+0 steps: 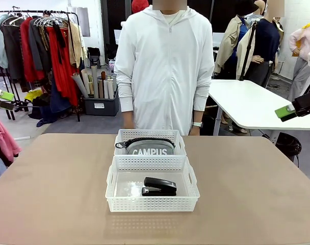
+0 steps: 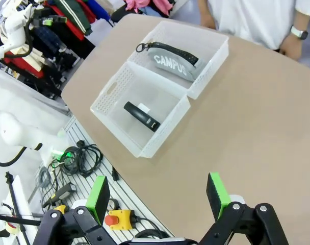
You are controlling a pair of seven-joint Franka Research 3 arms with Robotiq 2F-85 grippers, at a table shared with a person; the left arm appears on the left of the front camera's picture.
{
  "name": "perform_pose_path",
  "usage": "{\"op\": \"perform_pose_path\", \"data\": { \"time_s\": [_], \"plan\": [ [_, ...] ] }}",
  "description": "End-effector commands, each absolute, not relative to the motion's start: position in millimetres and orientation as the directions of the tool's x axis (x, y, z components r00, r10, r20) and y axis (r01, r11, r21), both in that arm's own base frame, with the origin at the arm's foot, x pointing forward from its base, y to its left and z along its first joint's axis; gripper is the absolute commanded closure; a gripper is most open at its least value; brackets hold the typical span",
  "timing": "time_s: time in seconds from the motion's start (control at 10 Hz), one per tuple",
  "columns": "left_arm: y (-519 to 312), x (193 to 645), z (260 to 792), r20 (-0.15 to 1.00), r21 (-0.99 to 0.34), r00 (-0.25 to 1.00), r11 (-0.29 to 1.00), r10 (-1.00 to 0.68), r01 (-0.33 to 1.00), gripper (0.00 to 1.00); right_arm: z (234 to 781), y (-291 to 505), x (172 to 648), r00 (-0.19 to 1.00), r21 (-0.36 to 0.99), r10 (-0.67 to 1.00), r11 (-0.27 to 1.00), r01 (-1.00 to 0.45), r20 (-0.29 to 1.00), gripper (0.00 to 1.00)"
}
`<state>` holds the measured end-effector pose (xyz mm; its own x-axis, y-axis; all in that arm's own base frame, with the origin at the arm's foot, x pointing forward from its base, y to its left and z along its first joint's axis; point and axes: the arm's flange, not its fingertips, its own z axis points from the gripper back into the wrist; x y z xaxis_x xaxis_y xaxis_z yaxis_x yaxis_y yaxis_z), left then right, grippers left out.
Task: Distribute items into two baskets.
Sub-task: Place the picked Stapler into the Organizing basket as instructed by the person.
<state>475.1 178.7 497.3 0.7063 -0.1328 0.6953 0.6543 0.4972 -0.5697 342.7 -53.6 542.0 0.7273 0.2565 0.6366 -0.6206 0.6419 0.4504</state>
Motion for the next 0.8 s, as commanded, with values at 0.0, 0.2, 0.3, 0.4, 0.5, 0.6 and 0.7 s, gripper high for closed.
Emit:
{"op": "perform_pose_path", "data": {
  "time_s": [0.0,0.2,0.3,0.4,0.5,0.6,0.7],
  "plan": [
    [179.0,474.2,499.4,0.699,-0.566,0.703,0.499,-0.13,0.656,0.0,544.3,-57.4,343.1,0.718,0.424,0.288,0.647,-0.633,0.633,0.0],
    [179.0,474.2,499.4,0.699,-0.566,0.703,0.499,-0.13,0.656,0.0,541.3,-55.6,342.6,0.727,0.445,0.259,0.646,-0.62,0.636,0.0],
    [179.0,474.2,499.4,0.699,-0.566,0.703,0.499,-0.13,0.656,0.0,541.3,-55.6,342.6,0.727,0.445,0.259,0.646,-0.62,0.636,0.0],
    [179.0,474.2,499.4,0.699,-0.566,0.703,0.499,-0.13,0.656,0.0,541.3,-55.6,342.6,0.727,0.445,0.259,0.646,-0.62,0.636,0.0],
    [179.0,474.2,499.4,0.699,-0.566,0.703,0.499,-0.13,0.656,0.0,541.3,-55.6,342.6,0.727,0.445,0.259,0.646,-0.62,0.636,0.0],
    [179.0,474.2,499.4,0.699,-0.566,0.703,0.499,-0.13,0.656,0.0,541.3,-55.6,342.6,0.727,0.445,0.259,0.646,-0.62,0.636,0.0],
    [179.0,474.2,499.4,0.699,-0.566,0.703,0.499,-0.13,0.656,0.0,541.3,-55.6,342.6,0.727,0.445,0.259,0.646,-0.62,0.636,0.0]
  ]
}}
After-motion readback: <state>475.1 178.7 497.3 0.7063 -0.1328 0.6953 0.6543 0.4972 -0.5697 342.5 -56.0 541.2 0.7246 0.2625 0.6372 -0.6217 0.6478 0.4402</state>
